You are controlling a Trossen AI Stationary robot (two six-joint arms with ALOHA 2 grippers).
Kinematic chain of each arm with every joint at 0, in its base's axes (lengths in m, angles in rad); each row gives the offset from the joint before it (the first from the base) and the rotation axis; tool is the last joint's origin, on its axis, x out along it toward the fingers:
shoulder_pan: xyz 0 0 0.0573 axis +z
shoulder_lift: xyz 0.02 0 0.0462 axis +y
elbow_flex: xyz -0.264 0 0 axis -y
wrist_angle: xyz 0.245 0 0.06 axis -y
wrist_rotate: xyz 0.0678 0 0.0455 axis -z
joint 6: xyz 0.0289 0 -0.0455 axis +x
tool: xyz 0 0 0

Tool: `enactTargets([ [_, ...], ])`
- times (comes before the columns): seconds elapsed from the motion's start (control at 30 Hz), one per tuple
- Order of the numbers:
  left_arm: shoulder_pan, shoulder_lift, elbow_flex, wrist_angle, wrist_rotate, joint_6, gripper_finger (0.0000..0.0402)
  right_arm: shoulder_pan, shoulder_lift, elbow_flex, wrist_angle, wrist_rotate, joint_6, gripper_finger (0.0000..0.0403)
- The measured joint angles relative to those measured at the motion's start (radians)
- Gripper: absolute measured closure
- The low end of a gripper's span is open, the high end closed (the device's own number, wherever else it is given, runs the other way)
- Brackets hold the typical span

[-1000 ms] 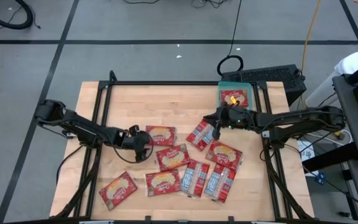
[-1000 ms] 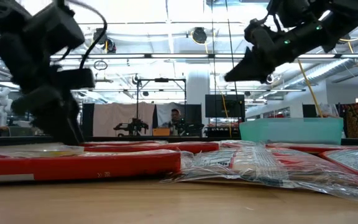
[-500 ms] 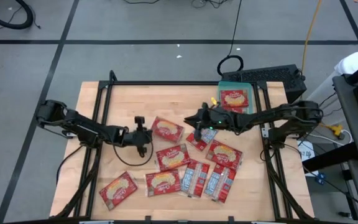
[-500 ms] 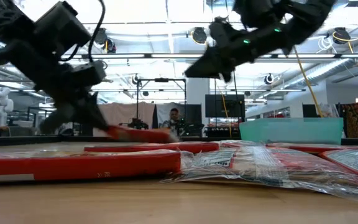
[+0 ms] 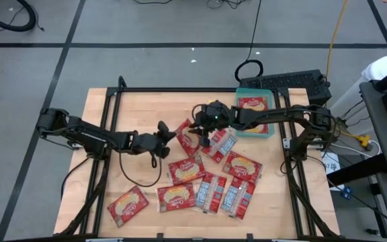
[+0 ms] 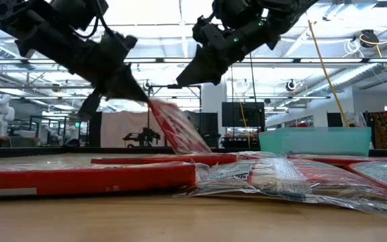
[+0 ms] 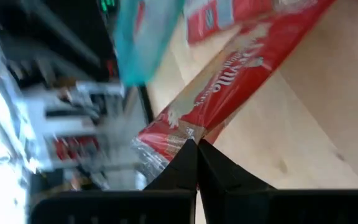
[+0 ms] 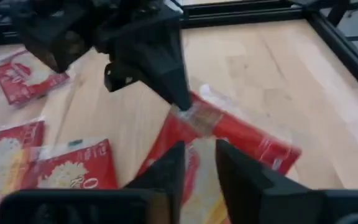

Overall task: Sort popcorn bags into baskets
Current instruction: Put the red popcorn bag into the green bin

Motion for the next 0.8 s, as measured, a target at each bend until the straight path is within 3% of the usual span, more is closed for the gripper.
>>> enactTargets([
  [0.2, 0.009, 0.0, 0.0, 0.064, 0.134, 0.138, 0.0397, -0.053, 0.001, 0.117, -0.159, -0.095, -0.054, 0.0194],
  [0.33, 0.015, 0.0, 0.0, 0.123, 0.169, 0.179, 0.0396, -0.059, -0.001, 0.176, -0.242, -0.075, -0.16, 0.0145],
  [0.47, 0.015, -0.001, 0.0, 0.152, 0.199, 0.175, 0.0395, -0.065, 0.001, 0.189, -0.266, -0.127, -0.178, 0.0135],
  [0.8, 0.015, -0.001, 0.0, 0.167, 0.221, 0.173, 0.0394, -0.096, 0.08, 0.192, -0.286, -0.349, -0.05, 0.0155],
])
